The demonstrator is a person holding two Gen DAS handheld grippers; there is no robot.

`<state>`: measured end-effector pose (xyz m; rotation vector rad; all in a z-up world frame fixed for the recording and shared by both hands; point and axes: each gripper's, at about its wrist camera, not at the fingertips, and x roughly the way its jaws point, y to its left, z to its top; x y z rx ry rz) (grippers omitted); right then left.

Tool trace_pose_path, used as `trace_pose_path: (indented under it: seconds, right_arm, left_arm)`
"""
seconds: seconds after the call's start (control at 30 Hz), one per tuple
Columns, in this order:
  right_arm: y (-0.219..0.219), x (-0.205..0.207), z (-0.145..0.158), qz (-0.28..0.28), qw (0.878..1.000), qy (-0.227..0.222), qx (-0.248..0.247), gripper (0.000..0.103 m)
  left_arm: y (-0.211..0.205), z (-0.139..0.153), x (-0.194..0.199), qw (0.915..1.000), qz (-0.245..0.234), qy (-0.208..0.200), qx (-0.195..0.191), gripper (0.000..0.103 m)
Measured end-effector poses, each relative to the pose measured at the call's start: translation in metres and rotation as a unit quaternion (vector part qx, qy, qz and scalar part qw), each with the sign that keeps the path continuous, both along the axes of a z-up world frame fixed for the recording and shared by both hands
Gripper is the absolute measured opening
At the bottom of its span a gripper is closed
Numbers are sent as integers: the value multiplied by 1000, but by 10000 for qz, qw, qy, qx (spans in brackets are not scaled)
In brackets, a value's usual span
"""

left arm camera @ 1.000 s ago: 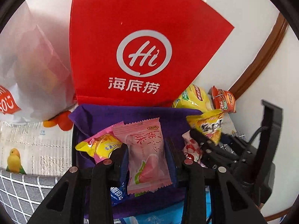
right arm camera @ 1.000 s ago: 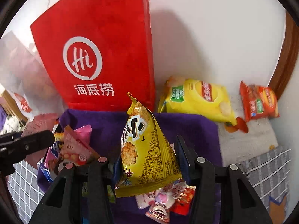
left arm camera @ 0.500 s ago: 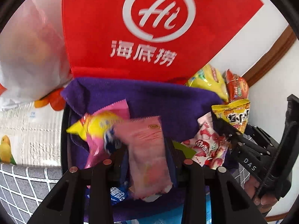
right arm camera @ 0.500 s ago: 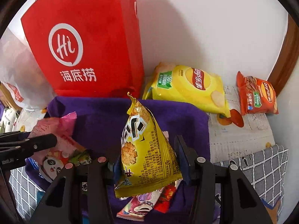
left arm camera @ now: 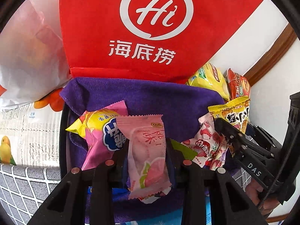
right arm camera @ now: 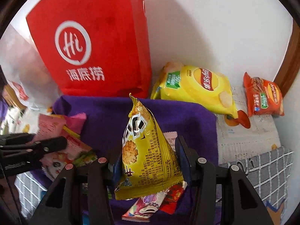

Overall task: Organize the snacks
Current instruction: 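Lower both tools and open them to drop the snacks onto the towel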

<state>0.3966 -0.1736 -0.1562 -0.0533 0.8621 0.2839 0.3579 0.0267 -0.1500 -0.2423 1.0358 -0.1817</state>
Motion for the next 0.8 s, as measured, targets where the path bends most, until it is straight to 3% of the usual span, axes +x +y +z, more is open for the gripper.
trace_pose_path:
  seconds: [0.8]
  right_arm:
    - [7, 3, -9, 55, 9992, 145, -376, 54]
  left_arm:
    - [0, 0, 1, 10000, -12, 55, 34, 31]
